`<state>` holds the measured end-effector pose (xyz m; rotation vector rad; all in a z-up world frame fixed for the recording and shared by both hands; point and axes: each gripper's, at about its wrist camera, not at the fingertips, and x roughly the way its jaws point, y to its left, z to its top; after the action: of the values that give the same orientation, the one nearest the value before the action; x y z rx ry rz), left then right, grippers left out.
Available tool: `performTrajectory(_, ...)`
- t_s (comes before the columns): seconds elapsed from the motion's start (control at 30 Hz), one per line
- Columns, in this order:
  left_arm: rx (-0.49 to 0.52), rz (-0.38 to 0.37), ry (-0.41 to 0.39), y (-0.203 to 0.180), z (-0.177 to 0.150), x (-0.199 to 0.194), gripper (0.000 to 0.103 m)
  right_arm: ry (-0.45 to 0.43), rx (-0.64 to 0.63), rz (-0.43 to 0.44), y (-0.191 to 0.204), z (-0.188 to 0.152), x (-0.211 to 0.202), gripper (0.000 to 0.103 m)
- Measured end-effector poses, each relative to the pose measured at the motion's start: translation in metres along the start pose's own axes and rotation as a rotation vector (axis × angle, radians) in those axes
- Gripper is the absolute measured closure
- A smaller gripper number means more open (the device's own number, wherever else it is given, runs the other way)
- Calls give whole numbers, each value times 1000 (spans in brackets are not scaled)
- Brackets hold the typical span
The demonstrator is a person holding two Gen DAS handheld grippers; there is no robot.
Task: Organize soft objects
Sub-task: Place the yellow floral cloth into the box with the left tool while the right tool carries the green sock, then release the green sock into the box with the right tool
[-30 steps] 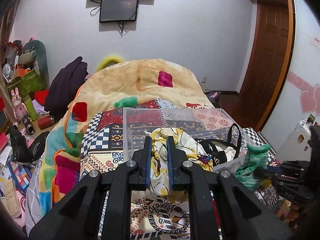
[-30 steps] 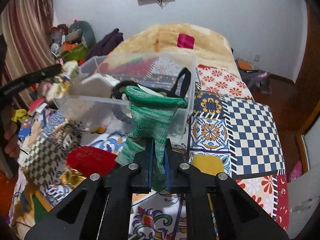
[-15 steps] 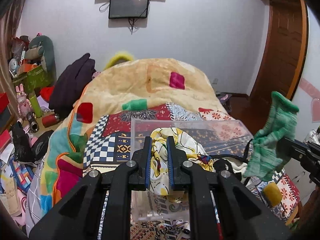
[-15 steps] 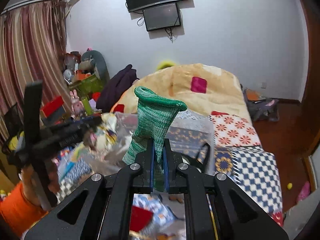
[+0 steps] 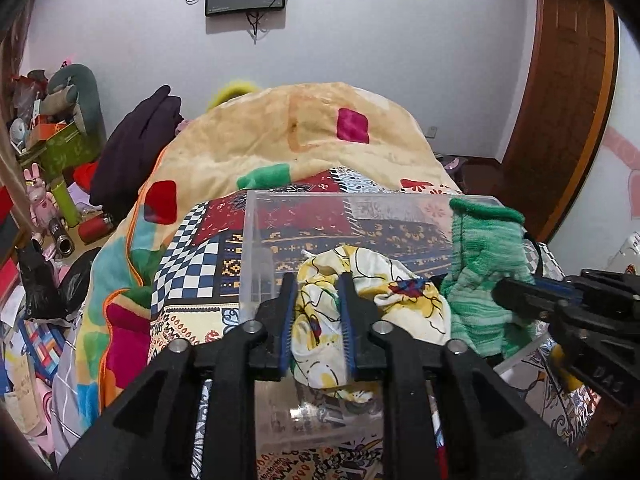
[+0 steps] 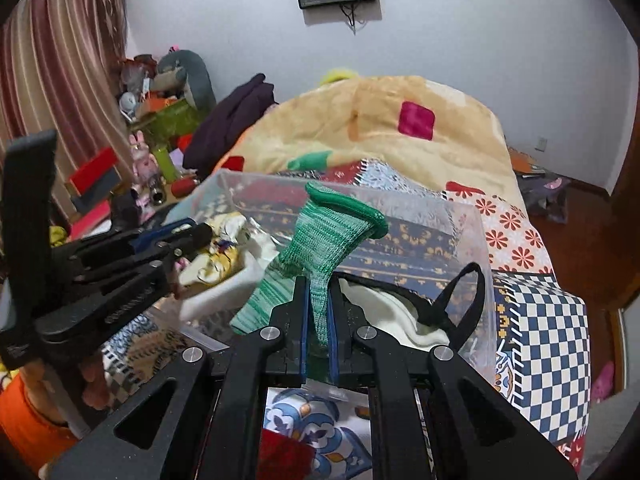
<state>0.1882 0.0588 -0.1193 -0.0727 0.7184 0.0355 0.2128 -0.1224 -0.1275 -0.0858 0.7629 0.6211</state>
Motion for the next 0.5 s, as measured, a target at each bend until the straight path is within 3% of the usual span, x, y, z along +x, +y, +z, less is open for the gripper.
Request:
performTrajectory(0.13,2,-14,-2,-2,-1,-6,66,20,-12,-37,0,-1,3,86)
performTrajectory(0.27,19,-18,-16,-6,-4,-16,57,0,-33,-58,0,-3,-8,57)
performTrajectory(0.37,7,-31,-51,-6,-4,-32,45,-41,-32,-80,2,-4,-21,33)
performTrajectory(0.5,0,-47,-120,-6,-7,-61,30,-129,-26,-91,1,-3,-51,24)
